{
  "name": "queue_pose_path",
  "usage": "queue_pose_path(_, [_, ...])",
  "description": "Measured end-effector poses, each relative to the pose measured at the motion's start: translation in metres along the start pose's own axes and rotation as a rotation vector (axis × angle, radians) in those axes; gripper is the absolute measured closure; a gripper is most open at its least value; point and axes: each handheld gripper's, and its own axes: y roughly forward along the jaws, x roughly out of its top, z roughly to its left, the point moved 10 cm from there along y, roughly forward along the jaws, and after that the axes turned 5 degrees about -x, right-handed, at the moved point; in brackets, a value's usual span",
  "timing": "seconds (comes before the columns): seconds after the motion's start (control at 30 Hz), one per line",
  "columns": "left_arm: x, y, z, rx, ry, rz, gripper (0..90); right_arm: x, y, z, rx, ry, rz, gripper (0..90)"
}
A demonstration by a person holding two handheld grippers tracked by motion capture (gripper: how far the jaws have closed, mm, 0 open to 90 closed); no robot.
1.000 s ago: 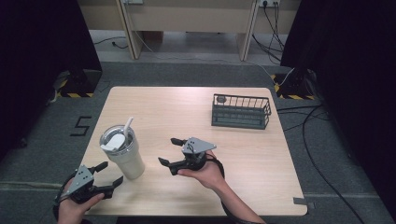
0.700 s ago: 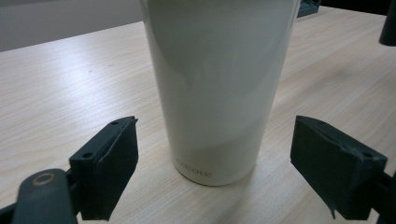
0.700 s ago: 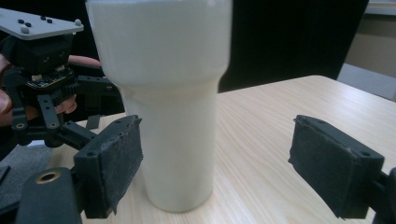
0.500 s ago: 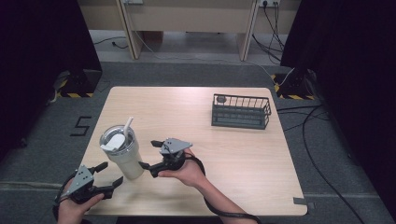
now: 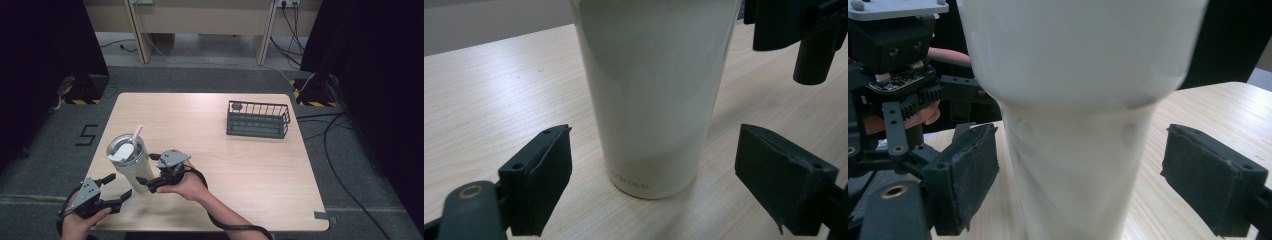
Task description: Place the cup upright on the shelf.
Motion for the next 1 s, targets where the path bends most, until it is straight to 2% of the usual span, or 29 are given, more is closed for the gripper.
queue_pose_path(1.0, [0.000, 0.000, -0.001, -0.006, 0.000, 0.001, 14.8, -0.004, 0.036, 0.002, -0.021, -0.016, -0.029, 9.3])
